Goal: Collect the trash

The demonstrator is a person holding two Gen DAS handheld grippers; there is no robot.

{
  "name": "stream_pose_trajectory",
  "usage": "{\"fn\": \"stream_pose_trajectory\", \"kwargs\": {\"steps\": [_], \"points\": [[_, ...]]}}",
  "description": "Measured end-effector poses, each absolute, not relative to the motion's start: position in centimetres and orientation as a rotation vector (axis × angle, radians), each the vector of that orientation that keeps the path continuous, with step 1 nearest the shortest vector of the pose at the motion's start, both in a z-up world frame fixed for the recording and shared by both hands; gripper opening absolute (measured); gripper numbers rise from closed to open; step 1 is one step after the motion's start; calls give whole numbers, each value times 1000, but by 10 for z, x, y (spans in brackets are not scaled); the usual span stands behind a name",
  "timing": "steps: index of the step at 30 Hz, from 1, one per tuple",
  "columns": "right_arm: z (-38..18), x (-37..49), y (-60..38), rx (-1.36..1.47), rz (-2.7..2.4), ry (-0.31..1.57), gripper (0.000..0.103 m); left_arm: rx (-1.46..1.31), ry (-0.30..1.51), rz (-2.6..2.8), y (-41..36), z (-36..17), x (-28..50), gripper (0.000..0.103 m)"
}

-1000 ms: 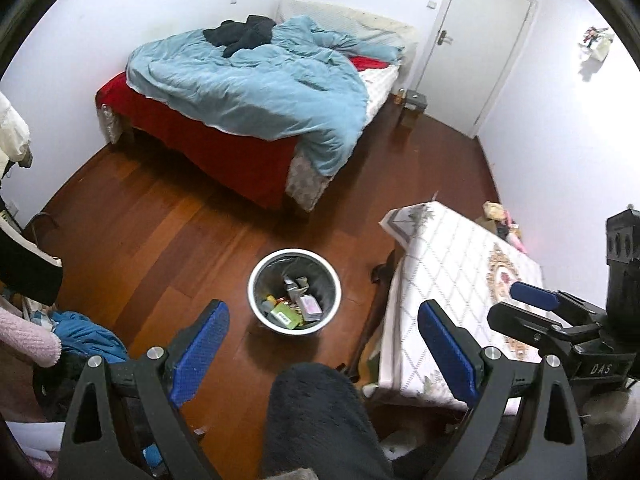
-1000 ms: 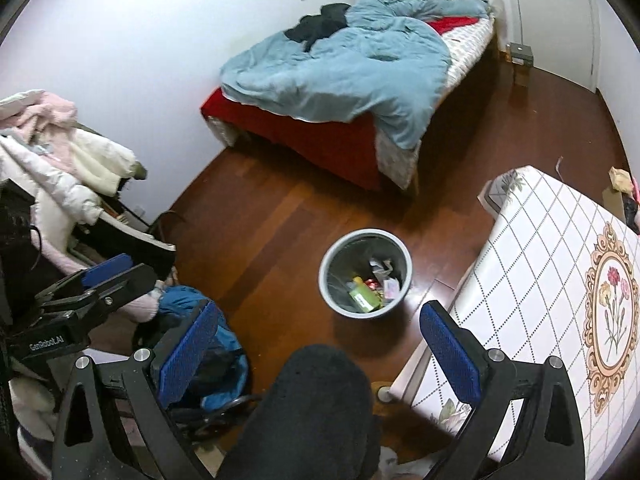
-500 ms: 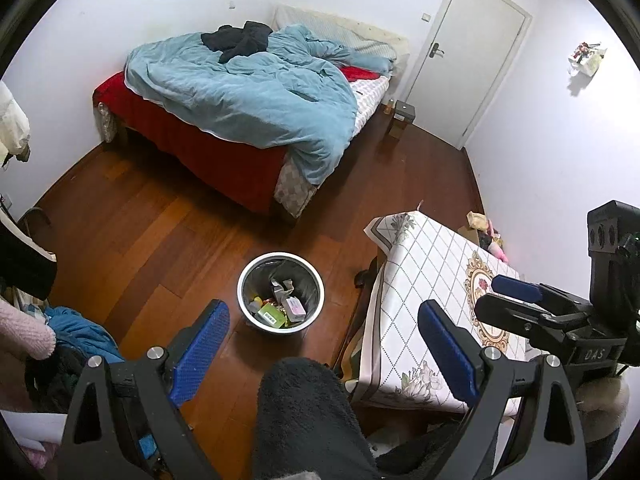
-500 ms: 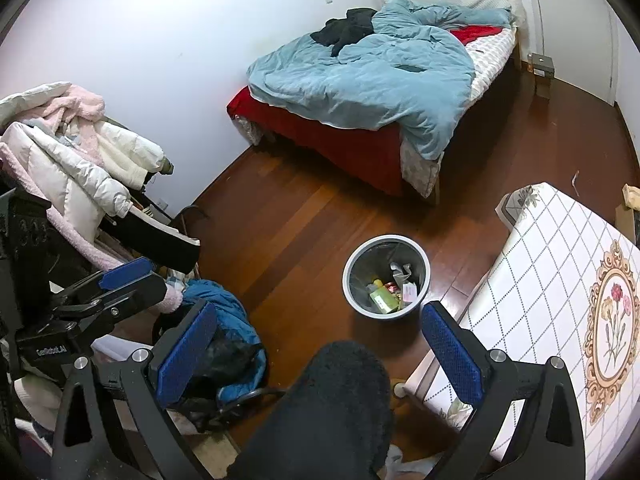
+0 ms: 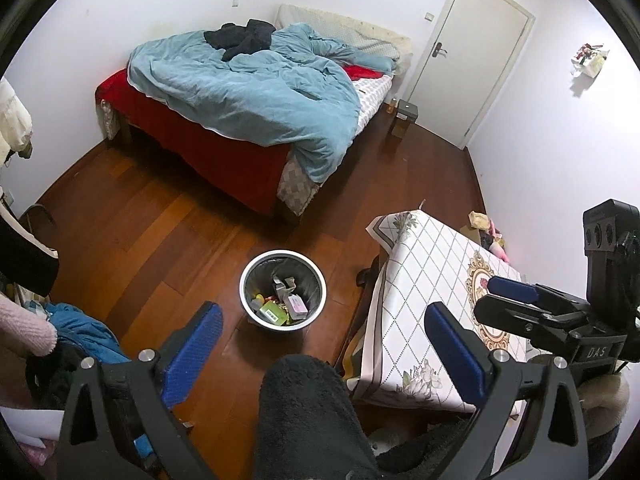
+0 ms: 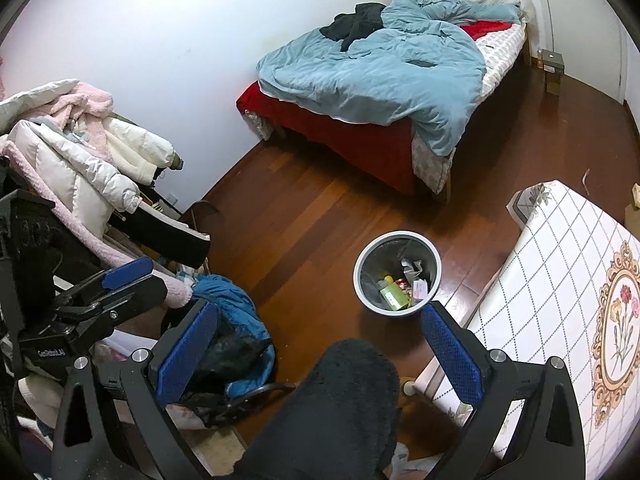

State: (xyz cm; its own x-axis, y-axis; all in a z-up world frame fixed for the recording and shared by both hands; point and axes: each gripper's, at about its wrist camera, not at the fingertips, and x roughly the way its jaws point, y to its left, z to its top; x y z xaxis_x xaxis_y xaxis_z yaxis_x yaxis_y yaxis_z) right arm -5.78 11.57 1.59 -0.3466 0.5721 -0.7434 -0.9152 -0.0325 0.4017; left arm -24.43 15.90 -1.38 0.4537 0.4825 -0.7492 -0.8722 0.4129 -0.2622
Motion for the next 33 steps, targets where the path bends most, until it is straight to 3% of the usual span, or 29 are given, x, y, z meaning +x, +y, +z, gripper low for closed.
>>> {"fn": "stream_pose_trajectory", "kwargs": {"steps": [33], "points": [[17,-56,113,-483,1668,1064,103,-720,637,905,157,-12,-243,103]]}}
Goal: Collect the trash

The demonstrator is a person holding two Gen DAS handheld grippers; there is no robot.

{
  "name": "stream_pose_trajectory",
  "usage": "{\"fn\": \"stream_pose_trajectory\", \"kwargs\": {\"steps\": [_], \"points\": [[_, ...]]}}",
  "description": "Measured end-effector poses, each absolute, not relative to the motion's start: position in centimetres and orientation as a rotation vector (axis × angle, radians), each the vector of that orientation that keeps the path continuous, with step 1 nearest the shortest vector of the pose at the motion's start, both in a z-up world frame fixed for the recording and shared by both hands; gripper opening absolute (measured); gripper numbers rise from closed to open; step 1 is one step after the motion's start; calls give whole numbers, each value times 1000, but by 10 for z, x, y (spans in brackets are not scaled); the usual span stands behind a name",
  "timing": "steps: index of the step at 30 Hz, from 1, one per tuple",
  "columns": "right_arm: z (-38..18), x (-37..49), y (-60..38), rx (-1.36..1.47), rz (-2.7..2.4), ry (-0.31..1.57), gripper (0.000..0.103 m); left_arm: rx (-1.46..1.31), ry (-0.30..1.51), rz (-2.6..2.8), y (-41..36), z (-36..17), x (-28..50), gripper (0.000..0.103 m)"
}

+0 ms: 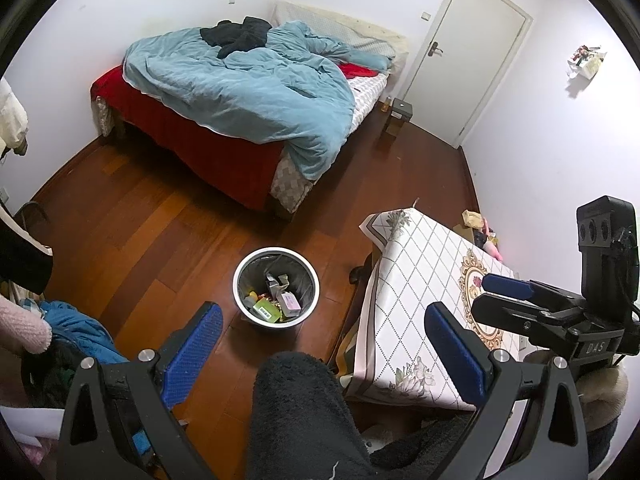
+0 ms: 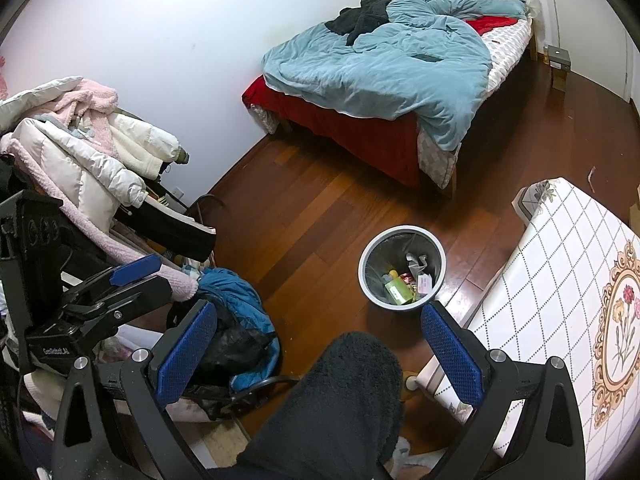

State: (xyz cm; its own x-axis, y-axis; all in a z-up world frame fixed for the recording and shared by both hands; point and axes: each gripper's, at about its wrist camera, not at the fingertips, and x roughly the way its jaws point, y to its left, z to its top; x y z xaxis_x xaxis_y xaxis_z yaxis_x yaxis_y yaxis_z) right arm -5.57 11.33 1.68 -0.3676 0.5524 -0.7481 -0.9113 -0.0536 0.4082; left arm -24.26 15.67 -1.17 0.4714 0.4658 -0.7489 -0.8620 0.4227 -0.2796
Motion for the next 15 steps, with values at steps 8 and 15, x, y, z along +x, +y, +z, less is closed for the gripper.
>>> {"fn": "stream_pose_trajectory", "kwargs": {"steps": [8,15], "points": [[16,-57,113,-492,1673,1067,103,-725,635,912,154,-11,-245,103],[15,-61,114,-501,1670,1067,103,-729,635,916,148,-11,-244,103]]}}
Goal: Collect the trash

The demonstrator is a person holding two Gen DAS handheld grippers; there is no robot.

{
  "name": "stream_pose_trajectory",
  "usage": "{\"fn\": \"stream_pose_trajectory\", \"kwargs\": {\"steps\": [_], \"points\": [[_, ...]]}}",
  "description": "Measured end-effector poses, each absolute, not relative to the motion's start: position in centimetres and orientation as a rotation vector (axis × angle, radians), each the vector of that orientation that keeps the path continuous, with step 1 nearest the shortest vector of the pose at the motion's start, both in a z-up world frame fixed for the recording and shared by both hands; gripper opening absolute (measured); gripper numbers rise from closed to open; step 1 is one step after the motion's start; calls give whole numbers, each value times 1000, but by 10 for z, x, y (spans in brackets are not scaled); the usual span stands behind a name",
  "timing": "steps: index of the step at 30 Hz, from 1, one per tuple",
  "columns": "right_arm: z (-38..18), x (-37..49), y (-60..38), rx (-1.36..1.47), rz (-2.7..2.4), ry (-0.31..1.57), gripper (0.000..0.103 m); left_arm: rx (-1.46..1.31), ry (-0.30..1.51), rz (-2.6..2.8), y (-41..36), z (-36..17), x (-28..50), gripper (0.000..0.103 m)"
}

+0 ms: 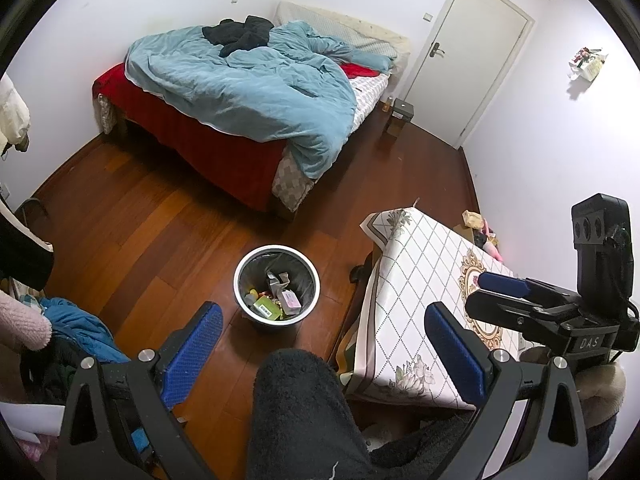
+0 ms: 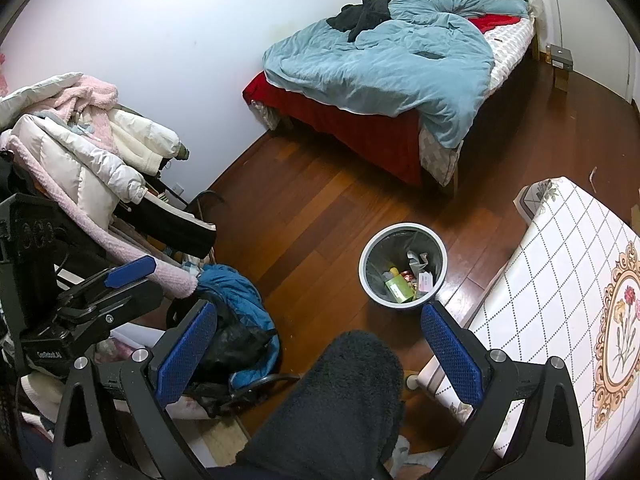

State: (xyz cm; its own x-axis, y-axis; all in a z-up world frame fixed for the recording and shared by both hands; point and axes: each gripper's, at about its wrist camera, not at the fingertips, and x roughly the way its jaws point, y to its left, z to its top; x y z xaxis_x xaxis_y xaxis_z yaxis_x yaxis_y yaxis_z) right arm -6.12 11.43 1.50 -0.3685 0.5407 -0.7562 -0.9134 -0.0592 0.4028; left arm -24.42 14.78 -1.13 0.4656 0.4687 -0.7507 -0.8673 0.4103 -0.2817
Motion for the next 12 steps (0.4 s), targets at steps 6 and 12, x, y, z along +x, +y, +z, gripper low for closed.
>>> {"fn": "stream_pose_trajectory", "kwargs": {"steps": [6,12], "points": [[14,-63,113,-506,1667,1065,103,-732,634,916,147,-11,-244,103],[13,-64,113,-508,1668,1066,103,-736,622,913,142,-12,-242,103]]}}
